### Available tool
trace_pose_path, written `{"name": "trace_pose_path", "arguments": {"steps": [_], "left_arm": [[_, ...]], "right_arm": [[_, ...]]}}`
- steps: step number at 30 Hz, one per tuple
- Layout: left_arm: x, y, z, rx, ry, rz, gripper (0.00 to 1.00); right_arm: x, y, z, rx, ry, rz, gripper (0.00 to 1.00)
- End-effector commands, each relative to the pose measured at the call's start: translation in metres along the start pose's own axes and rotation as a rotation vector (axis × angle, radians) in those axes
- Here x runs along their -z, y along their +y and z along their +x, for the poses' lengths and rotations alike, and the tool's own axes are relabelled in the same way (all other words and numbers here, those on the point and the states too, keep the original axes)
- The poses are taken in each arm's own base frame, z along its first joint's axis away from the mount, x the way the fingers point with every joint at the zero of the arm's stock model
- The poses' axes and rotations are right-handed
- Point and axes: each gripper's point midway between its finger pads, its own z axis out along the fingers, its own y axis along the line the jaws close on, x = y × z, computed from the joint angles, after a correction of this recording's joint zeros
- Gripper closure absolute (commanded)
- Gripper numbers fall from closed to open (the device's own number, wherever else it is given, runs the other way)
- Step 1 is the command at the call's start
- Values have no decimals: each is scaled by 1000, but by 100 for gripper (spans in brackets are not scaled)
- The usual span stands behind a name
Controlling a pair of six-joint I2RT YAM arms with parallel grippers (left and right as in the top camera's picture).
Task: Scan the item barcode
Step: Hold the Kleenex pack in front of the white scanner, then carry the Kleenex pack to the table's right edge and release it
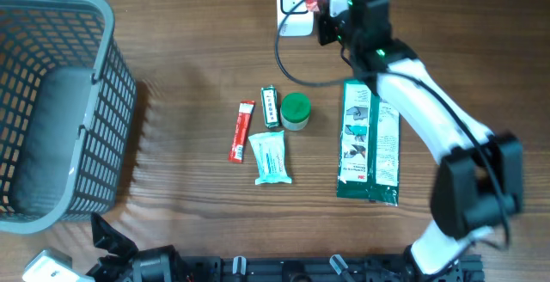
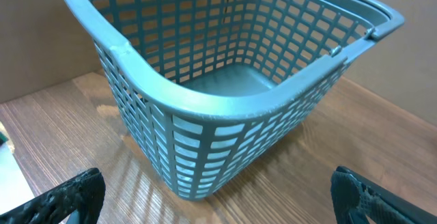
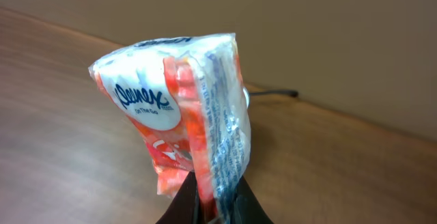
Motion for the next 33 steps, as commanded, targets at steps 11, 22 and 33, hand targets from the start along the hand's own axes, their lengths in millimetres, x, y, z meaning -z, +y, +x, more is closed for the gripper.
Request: {"name": "trace_pose_path", "arguments": {"steps": [11, 22, 33], "left_arm": [[2, 2, -2, 10, -14, -5, 0], [2, 2, -2, 10, -14, -5, 0], [2, 2, -2, 10, -14, -5, 0]], "right_arm": [[-92, -2, 17, 252, 83, 256, 95], [45, -151, 16, -133, 346, 512, 96], [208, -429, 255, -779, 536, 1061, 96]]}}
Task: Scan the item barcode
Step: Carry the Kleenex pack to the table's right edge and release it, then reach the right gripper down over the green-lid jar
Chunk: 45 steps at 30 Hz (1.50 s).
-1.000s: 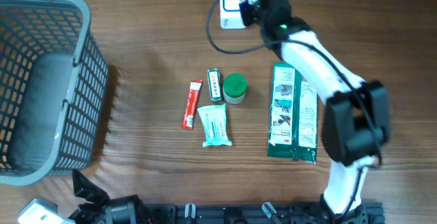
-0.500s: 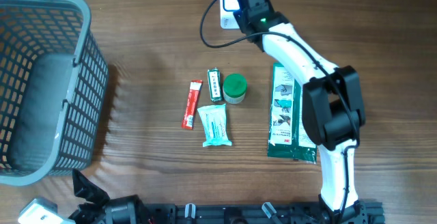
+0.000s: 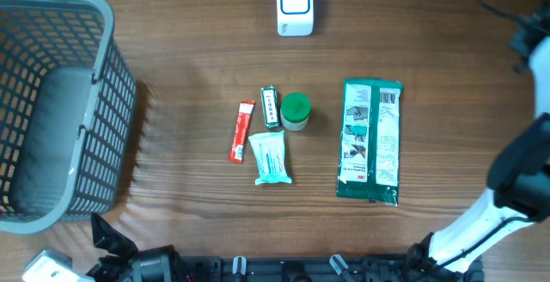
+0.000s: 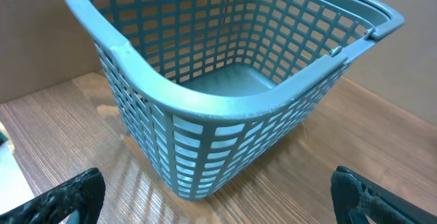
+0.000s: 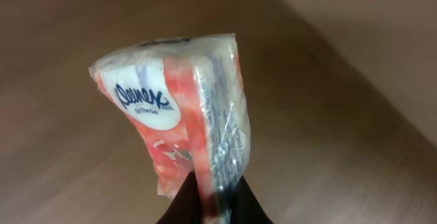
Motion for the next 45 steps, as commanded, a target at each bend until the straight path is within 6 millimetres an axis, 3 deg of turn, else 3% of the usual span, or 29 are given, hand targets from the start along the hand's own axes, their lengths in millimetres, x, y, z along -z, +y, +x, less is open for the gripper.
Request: {"name": "trace_pose_path", "arguments": {"steps": [1, 4, 6, 9, 10, 11, 16, 18, 19, 22, 25, 29, 33, 36, 41, 45], "left_arm": [[2, 2, -2, 9, -13, -6, 0], [2, 2, -2, 9, -13, -6, 0], [2, 2, -2, 9, -13, -6, 0], [2, 2, -2, 9, -13, -6, 0], [2, 2, -2, 9, -13, -6, 0], [2, 2, -2, 9, -13, -6, 0], [2, 2, -2, 9, -13, -6, 0], [2, 2, -2, 9, -13, -6, 0], [2, 2, -2, 9, -13, -6, 0], [2, 2, -2, 9, -13, -6, 0], [2, 2, -2, 9, -13, -6, 0], [2, 2, -2, 9, -13, -6, 0], [2, 2, -2, 9, -13, -6, 0], [2, 2, -2, 9, -13, -6, 0], [2, 2, -2, 9, -13, -6, 0], [2, 2, -2, 9, -13, -6, 0]], "right_arm": [[-46, -40, 31, -120, 102, 41, 96], [-57, -62, 34, -192, 119, 35, 64], [-41, -41, 16, -220, 105, -118, 0], [24, 10, -15, -223, 60, -438, 0], [56, 33, -15, -198, 72, -559, 0], [75, 48, -8, -177, 106, -620, 0], [124, 129, 80, 18, 373, -707, 0], [146, 159, 104, 107, 413, -738, 0], [166, 181, 123, 182, 437, -763, 0], [198, 215, 153, 304, 454, -801, 0], [226, 235, 189, 415, 476, -771, 0], [257, 232, 244, 472, 564, -607, 0], [289, 249, 282, 527, 622, -674, 0], [300, 275, 314, 585, 568, -746, 0], [315, 308, 318, 521, 373, -727, 0], [291, 310, 320, 561, 245, -590, 0]]}}
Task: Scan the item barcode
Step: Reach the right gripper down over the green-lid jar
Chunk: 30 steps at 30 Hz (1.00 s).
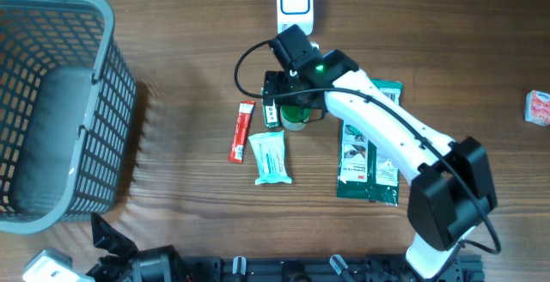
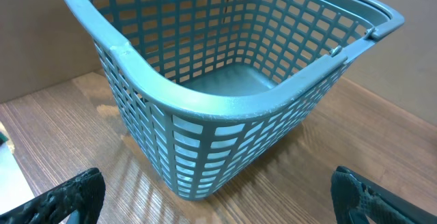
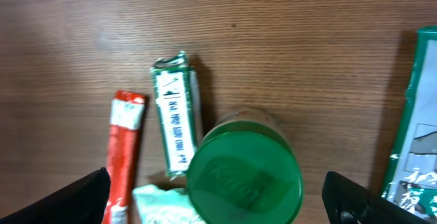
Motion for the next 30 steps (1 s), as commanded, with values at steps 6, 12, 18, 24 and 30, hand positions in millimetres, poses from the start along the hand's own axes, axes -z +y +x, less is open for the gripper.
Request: {"name": "trace_pose_path", "arguments": {"steps": [6, 12, 18, 24, 30], "left_arm": [[2, 2, -2, 9, -13, -6, 0], [2, 2, -2, 9, -13, -6, 0], [2, 2, -2, 9, -13, -6, 0], [2, 2, -2, 9, -13, -6, 0], [2, 2, -2, 9, -13, -6, 0]], "right_arm": [[-42, -19, 19, 57, 80, 124, 4], [-46, -24, 38, 128, 175, 133, 47], [-42, -31, 44, 990, 262, 62, 29], [23, 6, 17, 834, 226, -38, 0], [54, 2, 15, -317, 225, 110, 0]]}}
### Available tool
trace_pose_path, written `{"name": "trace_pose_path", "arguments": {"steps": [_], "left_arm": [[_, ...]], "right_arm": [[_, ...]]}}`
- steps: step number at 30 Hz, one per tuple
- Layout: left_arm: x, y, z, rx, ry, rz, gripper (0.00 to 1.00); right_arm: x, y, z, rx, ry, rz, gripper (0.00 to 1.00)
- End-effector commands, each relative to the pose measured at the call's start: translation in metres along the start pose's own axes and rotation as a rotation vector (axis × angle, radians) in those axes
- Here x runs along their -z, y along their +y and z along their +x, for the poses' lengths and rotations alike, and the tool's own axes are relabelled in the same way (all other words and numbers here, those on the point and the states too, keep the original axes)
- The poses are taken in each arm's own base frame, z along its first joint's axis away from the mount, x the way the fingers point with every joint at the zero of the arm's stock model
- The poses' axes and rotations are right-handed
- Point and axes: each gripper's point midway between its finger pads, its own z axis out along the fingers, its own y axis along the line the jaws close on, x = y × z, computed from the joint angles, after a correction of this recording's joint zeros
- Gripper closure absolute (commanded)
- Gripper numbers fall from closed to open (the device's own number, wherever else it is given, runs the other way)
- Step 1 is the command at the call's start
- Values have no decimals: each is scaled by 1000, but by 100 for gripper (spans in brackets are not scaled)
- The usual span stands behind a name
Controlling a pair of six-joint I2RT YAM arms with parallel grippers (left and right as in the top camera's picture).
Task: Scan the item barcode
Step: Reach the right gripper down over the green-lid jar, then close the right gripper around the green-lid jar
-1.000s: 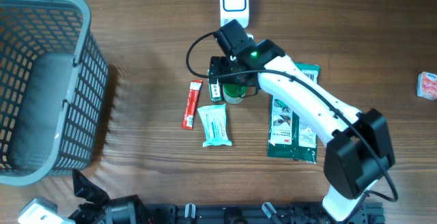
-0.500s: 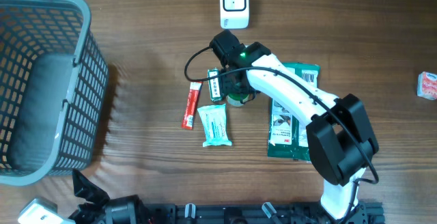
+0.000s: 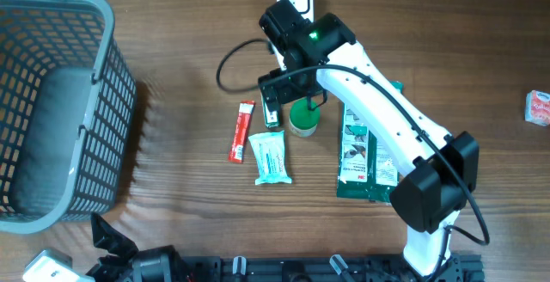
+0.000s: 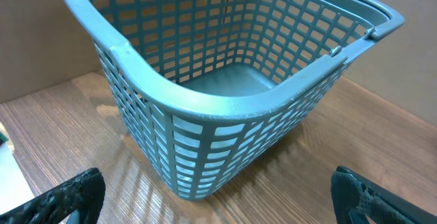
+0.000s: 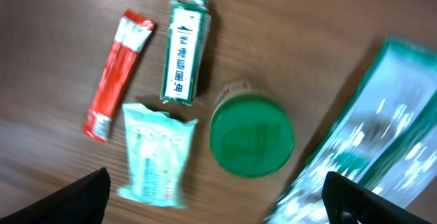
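My right gripper [image 3: 292, 91] hangs open and empty above a group of items at the table's middle. Below it stands a green-lidded jar [image 5: 251, 136]. A small green box [image 5: 184, 50] and a red sachet [image 5: 116, 70] lie left of the jar, with a pale green pack [image 5: 156, 152] in front of them. A large green packet [image 5: 362, 135] lies to the right. The white scanner stands at the back, partly behind my right wrist. A red-and-white Kleenex pack [image 3: 538, 107] lies at the far right edge. My left gripper [image 4: 218, 203] is open, facing the basket.
A grey-blue plastic basket [image 3: 51, 101] fills the left side of the table; the left wrist view shows its near wall [image 4: 225, 149] close ahead. The scanner's black cable [image 3: 225, 63] loops over the wood left of my right arm.
My right wrist has moved back toward the scanner and turned, so the jar, box, sachet, pale pack and large packet now show together. The gripper stays open. The left arm is unmoved.
My right gripper was shut on the Kleenex pack beside the scanner, then still held it with the arm swung off to the far right. Later the pack lay at the right table edge and the gripper was open over the jar, where it remains.
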Motion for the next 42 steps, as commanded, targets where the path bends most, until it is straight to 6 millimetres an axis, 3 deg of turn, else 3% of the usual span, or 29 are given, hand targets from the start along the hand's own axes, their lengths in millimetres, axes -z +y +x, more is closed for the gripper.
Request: {"name": "trace_pose_path", "arguments": {"steps": [1, 3, 6, 17, 18, 19, 22, 23, 26, 29, 31, 32, 33, 36, 38, 39, 40, 41, 42], "left_arm": [[2, 2, -2, 9, -13, -6, 0], [2, 2, -2, 9, -13, -6, 0], [2, 2, -2, 9, -13, -6, 0], [2, 2, -2, 9, -13, -6, 0], [2, 2, -2, 9, -13, -6, 0], [2, 2, -2, 9, -13, -6, 0], [2, 2, -2, 9, -13, -6, 0], [2, 2, -2, 9, -13, -6, 0], [2, 2, -2, 9, -13, -6, 0], [2, 2, -2, 9, -13, -6, 0], [2, 2, -2, 9, -13, -6, 0], [2, 2, -2, 9, -13, -6, 0], [2, 2, -2, 9, -13, -6, 0], [2, 2, -2, 9, -13, -6, 0], [2, 2, -2, 9, -13, -6, 0], [2, 2, -2, 9, -13, -6, 0], [2, 2, -2, 9, -13, -6, 0], [2, 2, -2, 9, -13, -6, 0], [2, 2, -2, 9, -13, -6, 0]], "right_arm": [[-1, -8, 15, -823, 54, 41, 0], [-5, -19, 20, -1177, 67, 82, 0], [-18, -32, 28, -1361, 98, 129, 0], [-97, -30, 32, -1400, 140, 23, 1], [-100, -34, 34, -1308, 128, 34, 13], [-100, -35, 33, -1191, 118, 27, 32], [-99, -31, 32, -932, 126, -7, 48], [-98, -29, 33, -844, 134, -23, 48], [-87, -24, 28, -402, 116, -104, 47], [-58, -26, 11, 217, 20, -134, 43], [-50, -24, 3, 393, -17, -133, 35], [-48, -28, -1, 430, -29, -105, 21], [-46, -35, 0, 445, -20, -70, 17], [-27, -50, 18, 536, 80, -9, 3], [-13, -53, 11, 513, 59, 22, 0], [-4, -50, -1, 414, 11, 22, 0], [5, -46, -13, 191, -42, 14, 0], [10, -39, -16, -209, -46, -42, 0], [9, -35, -13, -436, -24, -64, 0]]}}
